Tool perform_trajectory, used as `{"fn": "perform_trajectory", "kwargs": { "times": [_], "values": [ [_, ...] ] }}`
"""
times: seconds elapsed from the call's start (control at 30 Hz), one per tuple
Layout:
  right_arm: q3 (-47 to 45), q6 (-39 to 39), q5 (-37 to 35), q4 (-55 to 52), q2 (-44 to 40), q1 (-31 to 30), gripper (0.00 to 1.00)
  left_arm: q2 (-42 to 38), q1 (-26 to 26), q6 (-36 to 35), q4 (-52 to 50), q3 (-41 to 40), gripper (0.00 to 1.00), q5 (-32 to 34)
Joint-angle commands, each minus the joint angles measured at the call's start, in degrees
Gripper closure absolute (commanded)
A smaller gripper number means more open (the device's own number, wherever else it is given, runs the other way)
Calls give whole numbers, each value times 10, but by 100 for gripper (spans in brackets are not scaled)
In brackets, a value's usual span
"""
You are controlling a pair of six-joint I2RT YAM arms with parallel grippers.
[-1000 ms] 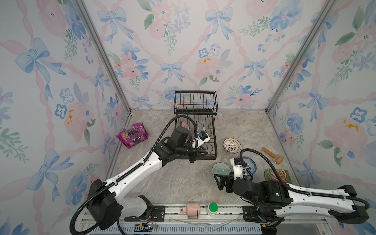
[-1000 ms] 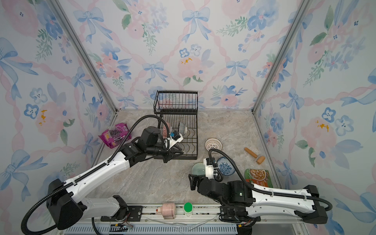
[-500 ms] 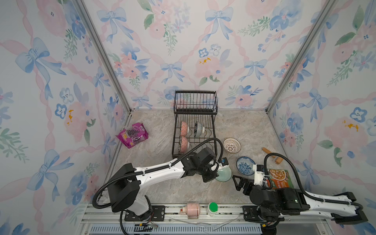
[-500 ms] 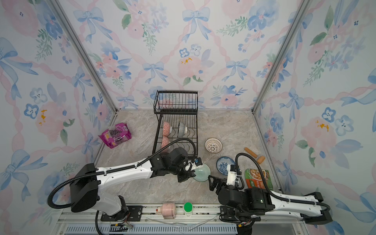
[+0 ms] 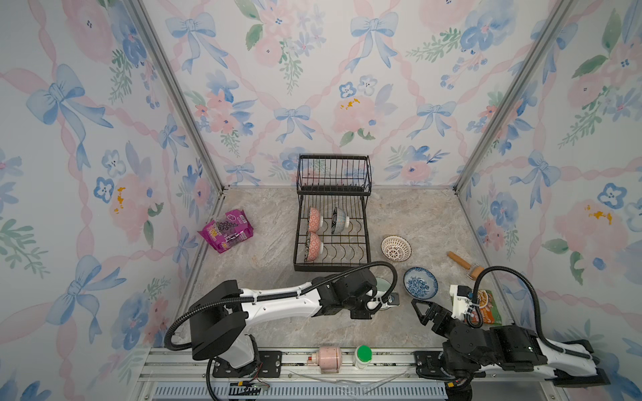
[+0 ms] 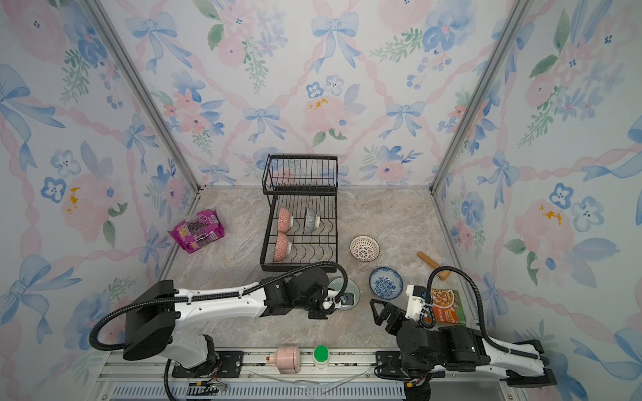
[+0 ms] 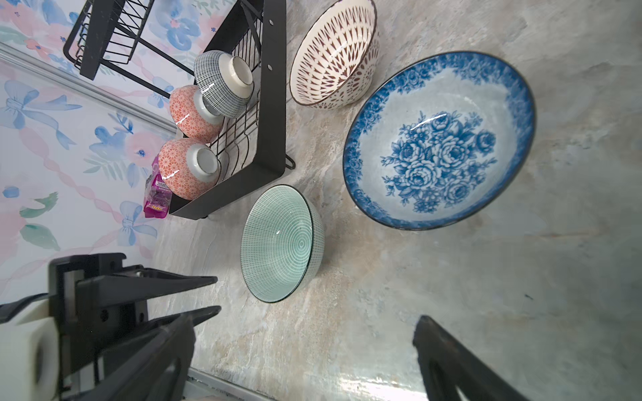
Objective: Load bowls into a dish rack
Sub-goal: Pick up the bowl from the bottom-center of the table.
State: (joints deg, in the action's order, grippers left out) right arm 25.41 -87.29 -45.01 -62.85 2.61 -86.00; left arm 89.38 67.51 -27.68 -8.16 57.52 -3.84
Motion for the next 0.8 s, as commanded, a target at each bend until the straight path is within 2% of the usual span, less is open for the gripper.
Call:
{"fn": "perform_trajectory", "kwargs": {
  "times": [0.0,0.3,0.77],
  "values": [
    [-20,-7,21,-12,3,-4,0,20,3,-56,-38,10,72,4],
    [-32,21,77,-8,-21,-5,1,47,4,-64,-45,8,67,8],
    [-53,61,110,28,-23,-5,2,87,4,-73,-42,14,68,24]
  ]
}}
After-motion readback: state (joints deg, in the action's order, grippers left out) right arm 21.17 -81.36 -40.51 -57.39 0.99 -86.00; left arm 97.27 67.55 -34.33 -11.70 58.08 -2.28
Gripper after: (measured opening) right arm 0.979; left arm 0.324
